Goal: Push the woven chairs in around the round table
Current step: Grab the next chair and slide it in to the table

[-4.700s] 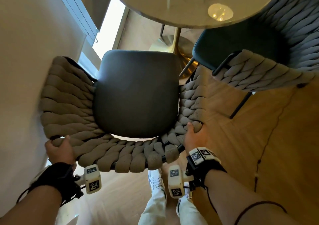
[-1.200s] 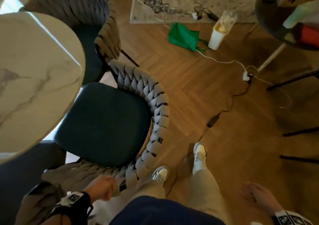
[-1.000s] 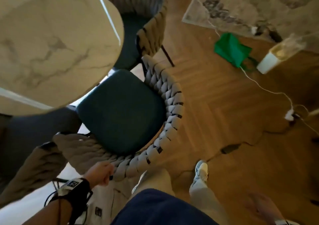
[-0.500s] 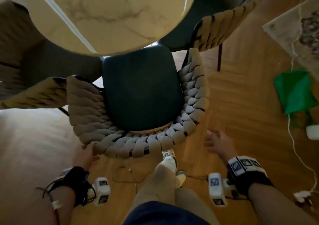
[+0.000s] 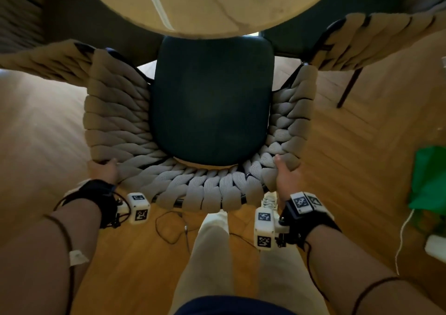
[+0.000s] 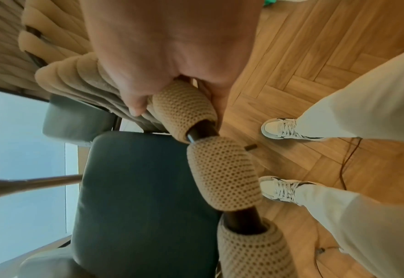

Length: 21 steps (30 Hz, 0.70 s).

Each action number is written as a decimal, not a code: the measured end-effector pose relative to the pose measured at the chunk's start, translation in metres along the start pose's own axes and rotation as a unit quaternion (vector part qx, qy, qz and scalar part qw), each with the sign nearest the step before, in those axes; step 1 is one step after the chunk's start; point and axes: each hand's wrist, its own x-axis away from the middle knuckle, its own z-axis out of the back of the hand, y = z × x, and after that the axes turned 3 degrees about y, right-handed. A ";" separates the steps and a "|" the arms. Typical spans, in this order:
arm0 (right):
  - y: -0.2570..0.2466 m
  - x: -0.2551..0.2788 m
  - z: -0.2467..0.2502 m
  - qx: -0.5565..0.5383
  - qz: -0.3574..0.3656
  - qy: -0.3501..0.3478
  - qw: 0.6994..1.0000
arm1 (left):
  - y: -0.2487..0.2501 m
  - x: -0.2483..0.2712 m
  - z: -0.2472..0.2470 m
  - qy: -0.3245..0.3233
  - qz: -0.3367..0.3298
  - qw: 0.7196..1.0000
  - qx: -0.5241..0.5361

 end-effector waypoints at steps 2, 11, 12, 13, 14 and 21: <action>-0.010 0.002 0.010 -0.015 -0.018 -0.015 1.000 | -0.001 0.014 -0.007 0.024 0.004 1.000 -0.008; -0.023 -0.040 0.081 -0.001 0.005 -0.043 0.999 | -0.047 0.097 -0.040 0.016 0.049 0.998 0.036; -0.024 -0.042 0.085 0.003 0.010 -0.044 0.999 | -0.051 0.104 -0.044 0.020 0.051 0.998 0.042; -0.026 -0.042 0.090 0.004 0.009 -0.042 0.999 | -0.054 0.109 -0.048 0.019 0.060 0.997 0.046; -0.028 -0.043 0.094 0.001 0.009 -0.040 0.999 | -0.058 0.116 -0.051 0.017 0.063 0.996 0.054; -0.038 -0.052 0.115 0.020 0.032 -0.011 0.999 | -0.073 0.144 -0.055 -0.044 0.071 0.995 0.055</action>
